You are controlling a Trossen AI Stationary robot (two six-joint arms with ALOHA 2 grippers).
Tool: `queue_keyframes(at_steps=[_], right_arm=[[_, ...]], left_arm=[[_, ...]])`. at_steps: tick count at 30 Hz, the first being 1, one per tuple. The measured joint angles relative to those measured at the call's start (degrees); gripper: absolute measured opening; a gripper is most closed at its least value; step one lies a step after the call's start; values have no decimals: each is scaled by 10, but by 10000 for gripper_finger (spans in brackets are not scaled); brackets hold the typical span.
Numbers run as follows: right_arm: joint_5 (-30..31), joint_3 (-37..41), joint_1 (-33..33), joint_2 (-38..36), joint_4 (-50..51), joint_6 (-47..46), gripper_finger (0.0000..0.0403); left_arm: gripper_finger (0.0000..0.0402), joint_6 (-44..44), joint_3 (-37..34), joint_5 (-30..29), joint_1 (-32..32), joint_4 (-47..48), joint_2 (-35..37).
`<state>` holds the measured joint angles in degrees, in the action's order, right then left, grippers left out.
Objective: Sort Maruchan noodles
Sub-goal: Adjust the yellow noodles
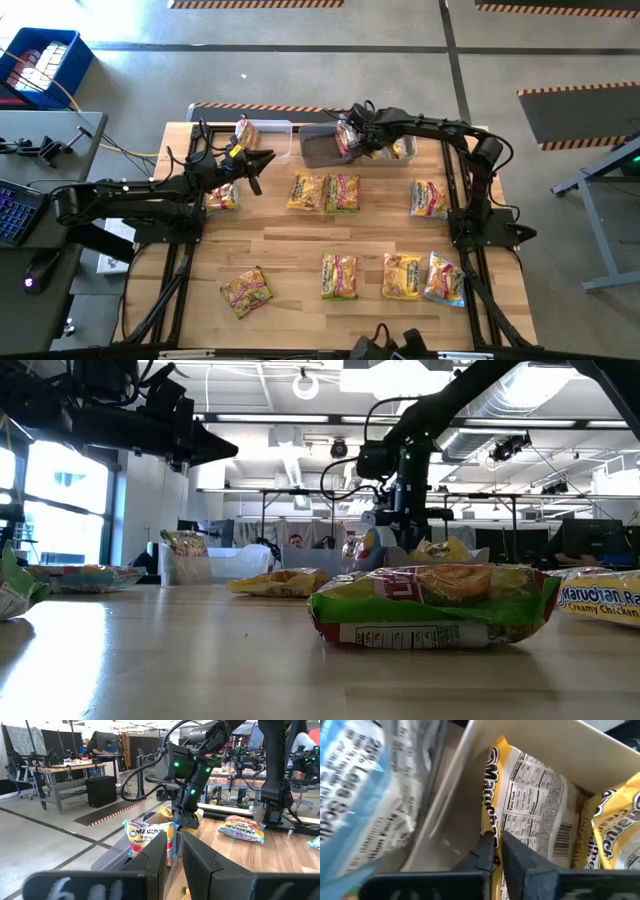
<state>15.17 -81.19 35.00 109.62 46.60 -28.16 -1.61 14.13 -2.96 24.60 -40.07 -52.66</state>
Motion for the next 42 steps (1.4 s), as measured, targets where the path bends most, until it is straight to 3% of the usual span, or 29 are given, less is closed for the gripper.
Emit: queue_keyframes(at_steps=[42], right_arm=[[59,0,66,-56,143,0,0]], left_arm=[[46,0,0,0,0,0,0]])
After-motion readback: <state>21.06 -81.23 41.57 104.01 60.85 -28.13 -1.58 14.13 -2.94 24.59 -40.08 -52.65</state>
